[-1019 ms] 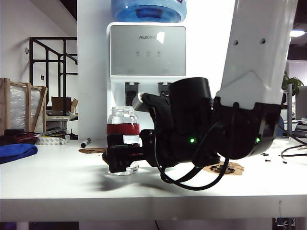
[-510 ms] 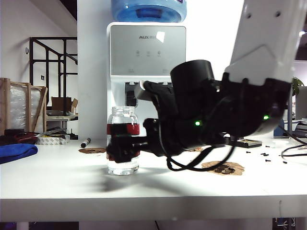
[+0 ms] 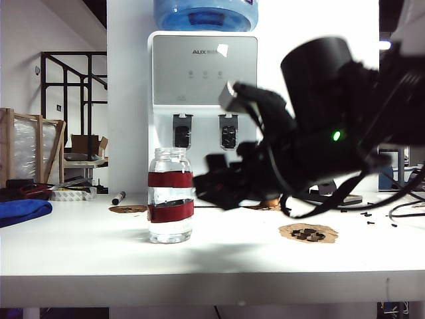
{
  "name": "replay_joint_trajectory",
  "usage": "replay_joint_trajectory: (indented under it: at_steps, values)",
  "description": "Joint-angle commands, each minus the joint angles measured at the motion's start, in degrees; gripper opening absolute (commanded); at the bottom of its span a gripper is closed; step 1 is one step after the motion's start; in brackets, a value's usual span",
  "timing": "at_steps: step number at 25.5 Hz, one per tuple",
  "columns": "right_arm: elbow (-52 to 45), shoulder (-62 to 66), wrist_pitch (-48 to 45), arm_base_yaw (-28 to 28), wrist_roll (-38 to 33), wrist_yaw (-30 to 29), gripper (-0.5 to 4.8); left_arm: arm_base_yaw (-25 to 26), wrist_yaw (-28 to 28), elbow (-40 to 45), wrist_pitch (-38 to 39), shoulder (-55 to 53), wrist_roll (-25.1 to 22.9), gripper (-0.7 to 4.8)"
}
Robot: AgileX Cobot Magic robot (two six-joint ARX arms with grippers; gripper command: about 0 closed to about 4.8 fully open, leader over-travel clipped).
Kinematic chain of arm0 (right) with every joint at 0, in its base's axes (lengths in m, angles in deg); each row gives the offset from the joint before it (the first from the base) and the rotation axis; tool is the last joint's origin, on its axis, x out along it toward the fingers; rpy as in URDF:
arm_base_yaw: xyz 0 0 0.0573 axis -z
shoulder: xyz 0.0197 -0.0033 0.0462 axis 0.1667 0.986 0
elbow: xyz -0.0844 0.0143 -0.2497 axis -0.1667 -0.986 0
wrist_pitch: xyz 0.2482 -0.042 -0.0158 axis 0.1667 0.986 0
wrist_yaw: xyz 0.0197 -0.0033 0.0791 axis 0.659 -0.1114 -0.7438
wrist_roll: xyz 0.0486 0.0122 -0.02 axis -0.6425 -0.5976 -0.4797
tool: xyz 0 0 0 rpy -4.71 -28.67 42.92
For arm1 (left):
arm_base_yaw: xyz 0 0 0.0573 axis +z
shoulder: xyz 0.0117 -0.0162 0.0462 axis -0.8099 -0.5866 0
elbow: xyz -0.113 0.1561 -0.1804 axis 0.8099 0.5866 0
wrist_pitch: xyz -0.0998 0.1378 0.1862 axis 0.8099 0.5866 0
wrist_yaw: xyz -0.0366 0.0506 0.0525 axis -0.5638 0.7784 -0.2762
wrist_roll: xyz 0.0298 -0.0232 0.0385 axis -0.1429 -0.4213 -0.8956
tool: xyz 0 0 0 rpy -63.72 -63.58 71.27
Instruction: Pick up the water bottle with two loops of red belts, then reach the front water dispenser and gently press the gray-black baffle horizontally to get a little water.
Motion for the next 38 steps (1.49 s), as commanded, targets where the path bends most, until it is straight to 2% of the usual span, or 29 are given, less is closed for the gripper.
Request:
replay_joint_trajectory:
  at_steps: [1,4,9,12,15,20,22,25,27,30,34,38]
  values:
    - [-0.3,-5.4,9.6,-0.3,0.7,0.2,-0.04,0.0,-0.4,0.1,1.8,1.1,4.7,-0.04]
    - [-0.3,-9.1,18.6,-0.2,0.7,0.5,-0.04,0.0,-1.9,0.1,5.8,4.3,5.3,-0.04]
    - [-0.3,-14.2,30.0,-0.2,0.9,4.2,-0.04,0.0,-4.1,0.1,13.2,10.8,5.2,-0.04]
    - [-0.3,-16.3,32.7,0.3,4.3,8.0,-0.04,0.0,-4.2,0.1,12.9,13.0,5.2,-0.04]
    - [-0.3,-18.8,33.7,3.1,6.2,8.3,-0.04,0.0,-4.2,0.1,13.0,15.8,5.3,-0.04]
    - [-0.3,-25.1,36.1,11.1,4.7,5.8,-0.05,0.0,-4.8,0.1,12.7,18.4,5.2,-0.04]
    - [-0.3,-31.2,40.7,17.9,1.7,0.4,-0.05,0.2,-4.7,0.1,12.6,18.4,5.0,-0.04]
    - [-0.4,-37.7,47.3,22.9,1.3,-3.0,-0.05,0.2,-4.7,0.1,12.6,18.4,4.8,-0.04]
    - [-0.9,-47.0,54.8,27.7,1.4,-5.9,-0.05,0.2,-4.7,0.1,12.5,18.4,4.8,-0.04]
    - [-2.5,-55.0,56.3,29.8,1.3,-6.9,-0.05,0.2,-4.8,0.1,12.5,18.4,4.8,-0.04]
    - [-5.8,-63.3,56.1,29.9,0.9,-8.7,-0.05,0.2,-4.8,0.1,12.5,18.4,4.8,-0.04]
    - [-11.6,-71.4,57.4,30.0,-5.5,-10.4,-0.05,0.2,-4.8,0.1,12.5,18.4,4.8,-0.04]
